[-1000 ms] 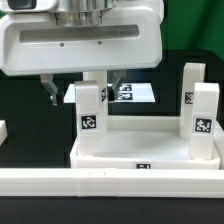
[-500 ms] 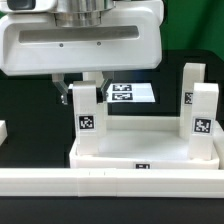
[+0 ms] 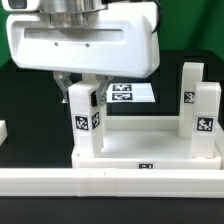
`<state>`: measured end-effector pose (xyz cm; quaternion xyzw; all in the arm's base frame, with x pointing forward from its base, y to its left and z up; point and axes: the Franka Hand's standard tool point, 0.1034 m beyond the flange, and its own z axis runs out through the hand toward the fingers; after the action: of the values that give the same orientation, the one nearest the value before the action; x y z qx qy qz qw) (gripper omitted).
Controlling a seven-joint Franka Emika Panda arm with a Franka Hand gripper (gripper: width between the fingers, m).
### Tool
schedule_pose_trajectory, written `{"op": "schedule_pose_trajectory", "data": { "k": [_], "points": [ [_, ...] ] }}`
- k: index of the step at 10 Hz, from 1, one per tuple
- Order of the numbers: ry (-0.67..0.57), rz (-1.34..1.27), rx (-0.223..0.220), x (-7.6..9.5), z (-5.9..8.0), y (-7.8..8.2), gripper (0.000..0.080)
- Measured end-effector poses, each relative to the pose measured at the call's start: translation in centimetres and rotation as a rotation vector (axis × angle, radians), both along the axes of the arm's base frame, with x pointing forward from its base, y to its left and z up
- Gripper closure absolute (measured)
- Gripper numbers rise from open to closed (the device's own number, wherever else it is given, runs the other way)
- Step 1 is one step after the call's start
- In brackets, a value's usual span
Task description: Assemble desk
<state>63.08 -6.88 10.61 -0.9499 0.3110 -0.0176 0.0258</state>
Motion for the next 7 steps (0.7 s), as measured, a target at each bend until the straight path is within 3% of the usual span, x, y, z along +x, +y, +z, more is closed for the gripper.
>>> {"op": "schedule_pose_trajectory", "data": {
  "k": [2, 7],
  "points": [
    [0.006, -0.285, 0.05, -0.15, -0.09, -0.15, 0.0511],
    [0.027, -0.712, 0.084, -0.1, -0.11, -0.08, 0.0511]
  ]
}}
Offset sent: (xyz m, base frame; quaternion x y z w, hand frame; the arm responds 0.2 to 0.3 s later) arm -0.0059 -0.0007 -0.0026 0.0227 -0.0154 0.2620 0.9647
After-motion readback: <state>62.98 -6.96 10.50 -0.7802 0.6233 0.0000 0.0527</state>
